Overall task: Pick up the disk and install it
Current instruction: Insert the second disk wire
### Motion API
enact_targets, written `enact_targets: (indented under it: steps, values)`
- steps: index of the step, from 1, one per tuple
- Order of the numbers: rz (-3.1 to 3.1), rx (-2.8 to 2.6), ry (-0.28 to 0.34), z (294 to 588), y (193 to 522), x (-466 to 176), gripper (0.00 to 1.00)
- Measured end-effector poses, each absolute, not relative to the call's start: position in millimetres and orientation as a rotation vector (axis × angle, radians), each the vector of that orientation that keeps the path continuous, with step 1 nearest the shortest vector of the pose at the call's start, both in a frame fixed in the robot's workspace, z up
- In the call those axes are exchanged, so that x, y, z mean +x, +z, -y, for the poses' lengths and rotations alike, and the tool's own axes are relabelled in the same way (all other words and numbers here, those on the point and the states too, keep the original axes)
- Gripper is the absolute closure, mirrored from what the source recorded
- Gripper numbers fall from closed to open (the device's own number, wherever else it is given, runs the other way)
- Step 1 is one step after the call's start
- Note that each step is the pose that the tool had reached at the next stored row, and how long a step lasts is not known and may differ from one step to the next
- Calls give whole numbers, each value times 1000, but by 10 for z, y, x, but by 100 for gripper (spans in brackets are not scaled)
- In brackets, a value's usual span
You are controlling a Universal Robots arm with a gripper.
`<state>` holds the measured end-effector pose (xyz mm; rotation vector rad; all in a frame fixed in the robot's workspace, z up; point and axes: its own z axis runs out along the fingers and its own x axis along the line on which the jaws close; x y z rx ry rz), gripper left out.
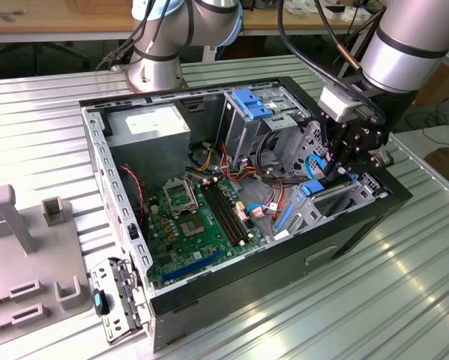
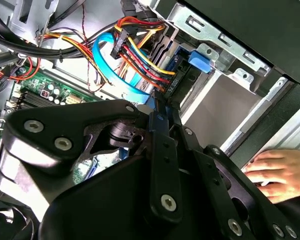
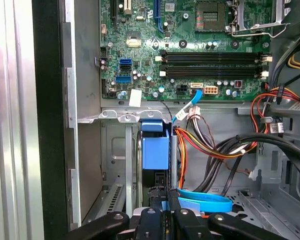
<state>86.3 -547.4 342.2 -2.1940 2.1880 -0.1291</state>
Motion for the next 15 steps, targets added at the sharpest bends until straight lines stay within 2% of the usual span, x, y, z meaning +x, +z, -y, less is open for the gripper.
enact_targets:
  steps: [6, 8, 15]
  values:
    - [-2188, -2194, -129, 5476, 3420, 862, 83]
    - [-2188, -2194, -129, 5476, 3427, 862, 71]
    - [-2188, -2194, -129, 5476, 3593, 862, 71]
